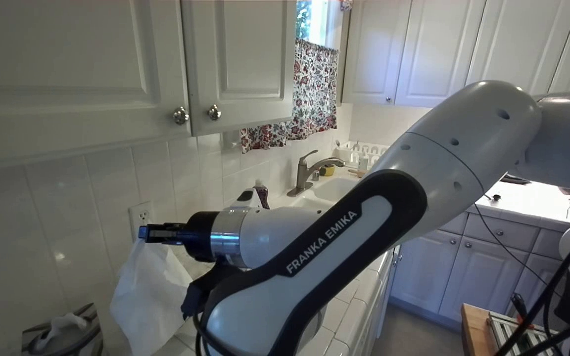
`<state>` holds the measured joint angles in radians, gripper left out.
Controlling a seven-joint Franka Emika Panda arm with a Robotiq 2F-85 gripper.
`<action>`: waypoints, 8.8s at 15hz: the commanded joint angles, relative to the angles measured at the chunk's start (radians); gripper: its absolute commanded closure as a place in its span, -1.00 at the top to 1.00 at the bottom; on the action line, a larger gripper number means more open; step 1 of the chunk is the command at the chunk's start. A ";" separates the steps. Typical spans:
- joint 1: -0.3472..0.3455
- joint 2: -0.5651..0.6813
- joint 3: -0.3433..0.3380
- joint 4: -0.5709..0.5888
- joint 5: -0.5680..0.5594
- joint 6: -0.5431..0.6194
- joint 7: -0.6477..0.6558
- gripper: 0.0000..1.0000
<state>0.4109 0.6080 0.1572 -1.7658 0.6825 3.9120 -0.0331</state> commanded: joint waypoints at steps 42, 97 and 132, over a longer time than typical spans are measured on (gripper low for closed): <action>-0.271 -0.286 -0.101 -0.633 0.275 -0.081 0.243 -1.00; -0.637 -0.090 -0.090 -0.320 -0.075 -0.945 -0.047 -1.00; -0.384 -0.048 -0.273 -0.365 -0.191 -0.425 0.420 1.00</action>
<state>0.0284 0.5491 -0.1295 -2.1091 0.4934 3.3106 0.3620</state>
